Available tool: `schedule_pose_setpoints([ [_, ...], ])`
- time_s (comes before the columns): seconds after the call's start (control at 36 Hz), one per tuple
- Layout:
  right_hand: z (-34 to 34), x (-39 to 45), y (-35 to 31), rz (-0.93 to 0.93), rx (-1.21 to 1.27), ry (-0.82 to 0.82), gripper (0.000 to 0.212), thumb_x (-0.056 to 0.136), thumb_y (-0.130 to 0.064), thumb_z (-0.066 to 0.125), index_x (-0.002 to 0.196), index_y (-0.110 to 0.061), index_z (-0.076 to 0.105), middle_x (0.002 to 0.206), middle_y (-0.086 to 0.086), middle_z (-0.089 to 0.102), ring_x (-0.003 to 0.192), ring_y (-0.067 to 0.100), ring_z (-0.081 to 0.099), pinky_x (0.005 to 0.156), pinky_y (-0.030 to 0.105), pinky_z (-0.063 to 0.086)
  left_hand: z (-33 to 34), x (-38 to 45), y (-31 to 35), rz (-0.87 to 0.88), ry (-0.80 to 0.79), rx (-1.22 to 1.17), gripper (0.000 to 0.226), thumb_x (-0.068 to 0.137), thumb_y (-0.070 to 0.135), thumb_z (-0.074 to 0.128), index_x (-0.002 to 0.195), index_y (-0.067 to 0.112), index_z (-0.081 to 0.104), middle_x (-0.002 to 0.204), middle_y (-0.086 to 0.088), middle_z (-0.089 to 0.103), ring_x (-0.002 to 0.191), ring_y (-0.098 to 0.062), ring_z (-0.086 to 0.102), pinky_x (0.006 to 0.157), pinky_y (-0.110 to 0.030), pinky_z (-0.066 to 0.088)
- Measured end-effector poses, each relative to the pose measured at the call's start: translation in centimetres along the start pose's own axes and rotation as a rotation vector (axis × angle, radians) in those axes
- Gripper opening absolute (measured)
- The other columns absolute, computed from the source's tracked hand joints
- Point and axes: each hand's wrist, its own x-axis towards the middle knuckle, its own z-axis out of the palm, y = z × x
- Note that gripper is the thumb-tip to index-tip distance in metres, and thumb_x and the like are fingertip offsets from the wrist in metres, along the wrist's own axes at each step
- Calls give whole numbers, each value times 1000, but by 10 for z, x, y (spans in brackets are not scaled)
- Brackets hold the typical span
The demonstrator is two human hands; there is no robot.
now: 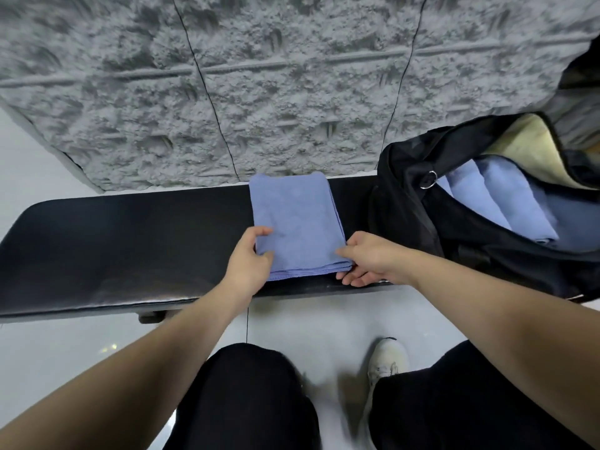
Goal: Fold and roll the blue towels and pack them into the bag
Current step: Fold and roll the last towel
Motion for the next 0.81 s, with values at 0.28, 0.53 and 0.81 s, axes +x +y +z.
schedule_pose_setpoints([
  [0.28, 15, -23, 21, -7, -184, 43, 21, 100, -27, 54, 94, -7, 51, 79, 18, 67, 63, 22, 63, 57, 28, 57, -9, -33, -14, 158, 67, 189, 18, 92, 17, 65, 108, 25, 59, 110, 2, 38, 68, -4, 48, 56, -1, 37],
  [0.53, 7, -28, 31, -282, -641, 270, 16, 90, -32, 62, 91, -23, 49, 77, -7, 59, 67, 14, 57, 60, 31, 47, -27, -36, -10, 424, -27, 601, 18, 86, 32, 71, 100, 25, 63, 108, 8, 44, 87, -11, 49, 77, -23, 40],
  [0.81, 39, -20, 29, -795, -1182, 269, 39, 80, -40, 70, 110, -21, 53, 107, -2, 49, 100, 20, 44, 84, 31, 36, -17, -30, -2, 886, -294, 1298, 45, 78, 41, 70, 113, 21, 50, 111, 2, 46, 93, -20, 49, 72, -29, 25],
])
